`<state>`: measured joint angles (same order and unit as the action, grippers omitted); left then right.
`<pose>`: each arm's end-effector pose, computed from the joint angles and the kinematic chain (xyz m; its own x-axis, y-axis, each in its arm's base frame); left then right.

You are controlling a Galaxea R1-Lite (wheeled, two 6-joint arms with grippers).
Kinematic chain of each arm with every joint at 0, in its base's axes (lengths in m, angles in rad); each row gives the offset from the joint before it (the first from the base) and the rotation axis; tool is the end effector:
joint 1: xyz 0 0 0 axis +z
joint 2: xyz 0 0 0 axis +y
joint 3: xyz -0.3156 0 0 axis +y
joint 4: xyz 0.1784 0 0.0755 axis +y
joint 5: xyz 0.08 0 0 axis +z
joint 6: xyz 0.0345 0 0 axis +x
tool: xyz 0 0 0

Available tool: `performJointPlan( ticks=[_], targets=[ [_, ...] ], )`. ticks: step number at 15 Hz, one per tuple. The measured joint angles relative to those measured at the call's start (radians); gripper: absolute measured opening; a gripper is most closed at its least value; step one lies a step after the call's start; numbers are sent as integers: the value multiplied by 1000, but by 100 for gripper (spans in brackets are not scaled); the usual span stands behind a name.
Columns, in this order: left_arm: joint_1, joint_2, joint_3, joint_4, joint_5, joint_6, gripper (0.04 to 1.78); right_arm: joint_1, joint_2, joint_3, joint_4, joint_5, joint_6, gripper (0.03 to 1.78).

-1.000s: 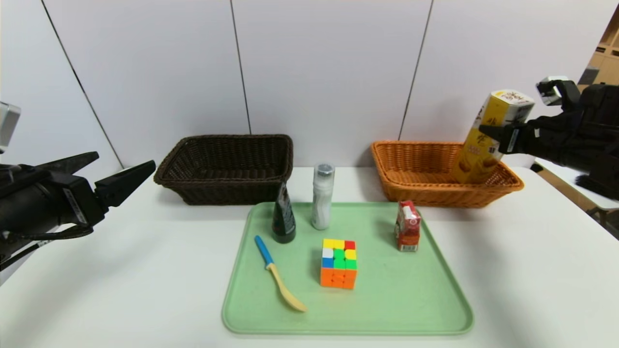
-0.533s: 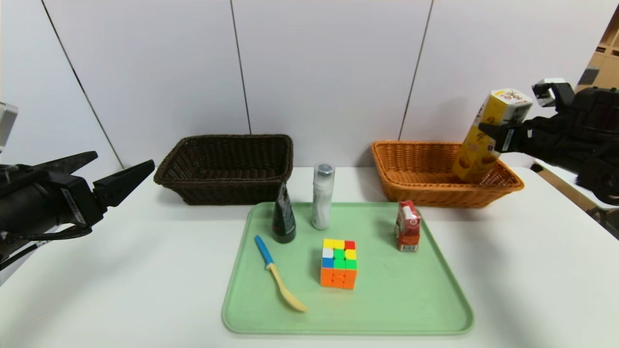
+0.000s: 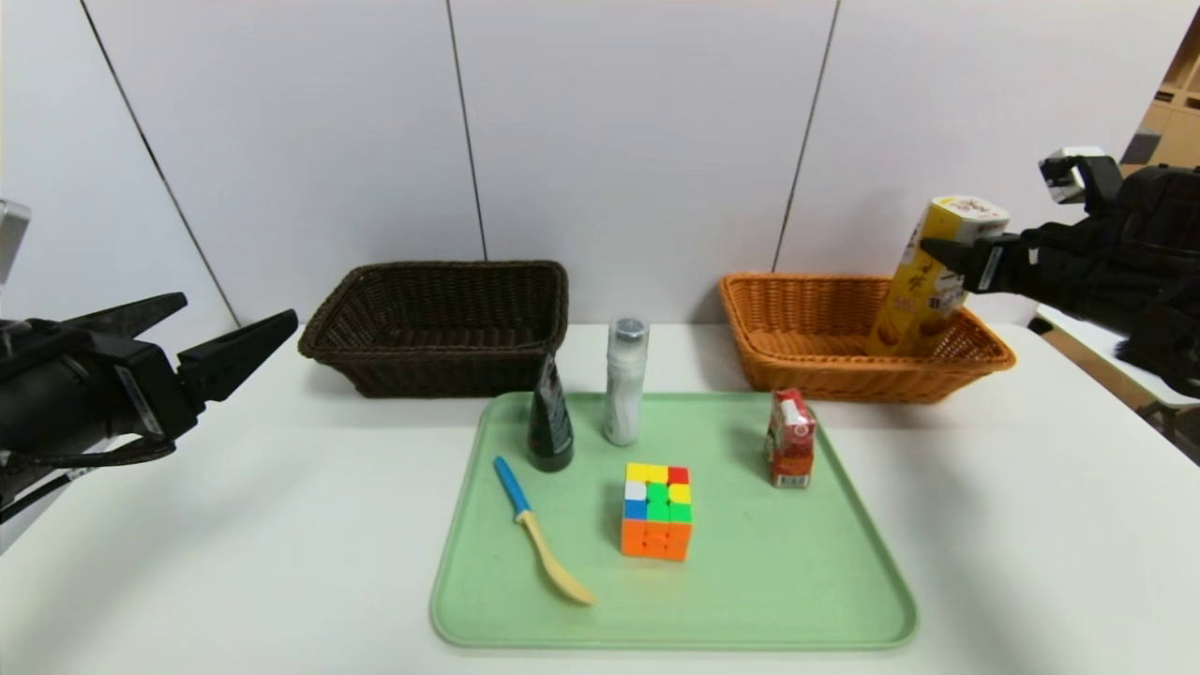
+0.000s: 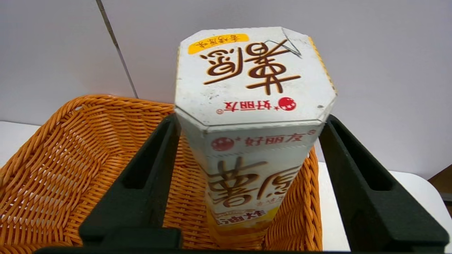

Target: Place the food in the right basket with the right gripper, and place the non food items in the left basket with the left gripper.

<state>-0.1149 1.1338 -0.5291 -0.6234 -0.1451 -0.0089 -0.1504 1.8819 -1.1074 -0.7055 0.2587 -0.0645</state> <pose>0.1685 -0.0245 0.2488 0.9662 -0.2571 0.0185 0.2572 0.9663 -0.0062 0.3869 -0.0497 0.2218 0.9919 0.1084 -0.0667 -0.1117 0.9926 -0.0467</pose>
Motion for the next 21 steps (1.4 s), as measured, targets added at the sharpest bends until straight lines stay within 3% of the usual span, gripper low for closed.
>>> performJointPlan(
  ticks=[4,11,13,18,21],
  targets=[
    [0,-2,0,-1,1,0,169,-1,-52,40,45,0,-5,148],
    [0,-13,-6,-1,3,3,169,22,-343,241,294,15,-6,162],
    [0,-14,-5,-1,3,1,169,79,-434,310,319,18,-4,164],
    [0,-15,-1,0,3,0,169,303,-561,503,316,11,3,167],
    [1,-16,4,0,3,0,169,361,-544,531,309,10,6,168]
  ],
)
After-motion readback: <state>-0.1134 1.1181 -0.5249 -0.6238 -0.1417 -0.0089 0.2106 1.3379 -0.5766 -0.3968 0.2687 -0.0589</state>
